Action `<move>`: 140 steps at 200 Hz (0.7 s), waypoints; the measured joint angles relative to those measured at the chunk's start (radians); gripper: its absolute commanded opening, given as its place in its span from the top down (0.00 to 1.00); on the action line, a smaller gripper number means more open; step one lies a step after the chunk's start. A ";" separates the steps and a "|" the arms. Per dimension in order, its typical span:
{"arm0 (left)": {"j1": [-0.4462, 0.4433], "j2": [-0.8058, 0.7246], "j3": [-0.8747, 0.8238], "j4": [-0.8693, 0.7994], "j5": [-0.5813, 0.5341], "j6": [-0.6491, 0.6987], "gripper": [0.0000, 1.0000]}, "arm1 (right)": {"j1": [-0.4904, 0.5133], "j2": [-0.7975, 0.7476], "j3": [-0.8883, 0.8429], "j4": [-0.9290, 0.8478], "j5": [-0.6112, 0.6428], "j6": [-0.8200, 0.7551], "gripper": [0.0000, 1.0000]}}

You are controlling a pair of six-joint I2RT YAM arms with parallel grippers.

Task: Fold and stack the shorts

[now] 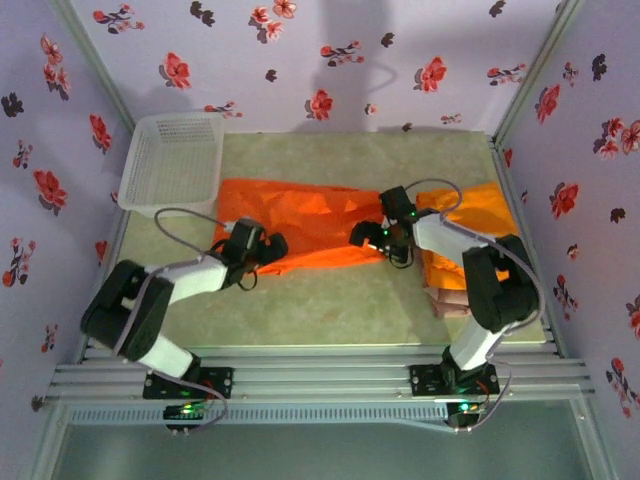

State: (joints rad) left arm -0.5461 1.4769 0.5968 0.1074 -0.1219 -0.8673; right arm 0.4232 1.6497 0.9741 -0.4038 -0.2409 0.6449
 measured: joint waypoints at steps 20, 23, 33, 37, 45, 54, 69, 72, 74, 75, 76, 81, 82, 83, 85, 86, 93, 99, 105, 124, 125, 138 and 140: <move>-0.008 -0.153 -0.106 -0.052 -0.012 -0.040 0.01 | 0.060 -0.095 -0.071 -0.023 -0.005 0.000 0.01; -0.008 -0.188 -0.120 -0.070 -0.014 -0.043 0.01 | 0.070 -0.109 -0.076 -0.027 -0.007 0.000 0.01; -0.007 -0.279 -0.146 -0.121 -0.025 -0.048 0.01 | 0.104 -0.152 -0.086 -0.044 -0.011 -0.003 0.01; -0.007 -0.323 -0.148 -0.148 -0.029 -0.047 0.01 | 0.116 -0.173 -0.086 -0.049 -0.012 -0.003 0.01; -0.005 -0.403 -0.148 -0.185 -0.034 -0.043 0.01 | 0.140 -0.210 -0.085 -0.051 -0.018 -0.009 0.01; 0.000 -0.496 -0.137 -0.220 -0.043 -0.038 0.01 | 0.157 -0.252 -0.080 -0.054 -0.023 -0.013 0.01; 0.011 -0.607 -0.095 -0.269 -0.051 -0.024 0.00 | 0.165 -0.297 -0.049 -0.063 -0.026 -0.020 0.01; 0.012 -0.620 -0.085 -0.275 -0.052 -0.021 0.00 | 0.165 -0.301 -0.040 -0.063 -0.026 -0.022 0.01; 0.014 -0.629 -0.078 -0.278 -0.053 -0.020 0.01 | 0.165 -0.304 -0.033 -0.064 -0.024 -0.024 0.01; 0.014 -0.631 -0.075 -0.279 -0.053 -0.019 0.01 | 0.165 -0.305 -0.027 -0.065 -0.024 -0.026 0.01; 0.014 -0.634 -0.072 -0.280 -0.053 -0.019 0.01 | 0.165 -0.305 -0.024 -0.066 -0.023 -0.026 0.01; 0.017 -0.647 -0.055 -0.286 -0.053 -0.016 0.01 | 0.165 -0.305 -0.003 -0.066 -0.019 -0.030 0.01; 0.017 -0.649 -0.053 -0.287 -0.052 -0.016 0.01 | 0.165 -0.305 0.001 -0.067 -0.019 -0.031 0.01; 0.018 -0.651 -0.048 -0.288 -0.051 -0.014 0.01 | 0.165 -0.304 0.008 -0.067 -0.018 -0.033 0.01; 0.018 -0.653 -0.045 -0.289 -0.051 -0.013 0.00 | 0.165 -0.302 0.014 -0.067 -0.016 -0.034 0.01; 0.019 -0.654 -0.040 -0.289 -0.051 -0.013 0.00 | 0.165 -0.301 0.021 -0.068 -0.014 -0.035 0.01; 0.019 -0.657 -0.023 -0.288 -0.043 -0.011 0.01 | 0.165 -0.286 0.059 -0.070 -0.010 -0.040 0.01; 0.019 -0.655 -0.014 -0.286 -0.033 -0.010 0.01 | 0.165 -0.265 0.093 -0.074 -0.010 -0.046 0.01; 0.019 -0.650 -0.011 -0.280 -0.020 -0.009 0.01 | 0.165 -0.237 0.131 -0.075 -0.011 -0.051 0.01; 0.019 -0.621 -0.020 -0.261 0.035 -0.010 0.01 | 0.166 -0.108 0.261 -0.071 -0.039 -0.063 0.01; 0.019 -0.620 -0.021 -0.258 0.037 -0.010 0.01 | 0.166 -0.098 0.270 -0.072 -0.042 -0.064 0.01; 0.019 -0.615 -0.047 -0.243 0.063 -0.010 0.01 | 0.175 0.006 0.368 -0.092 -0.051 -0.093 0.01; 0.019 -0.615 -0.052 -0.241 0.065 -0.010 0.01 | 0.177 0.018 0.381 -0.097 -0.051 -0.097 0.01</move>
State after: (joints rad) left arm -0.5270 0.8616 0.5449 -0.1341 -0.0566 -0.8772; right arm 0.5999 1.6680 1.3552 -0.5011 -0.2916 0.5480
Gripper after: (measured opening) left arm 0.993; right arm 0.991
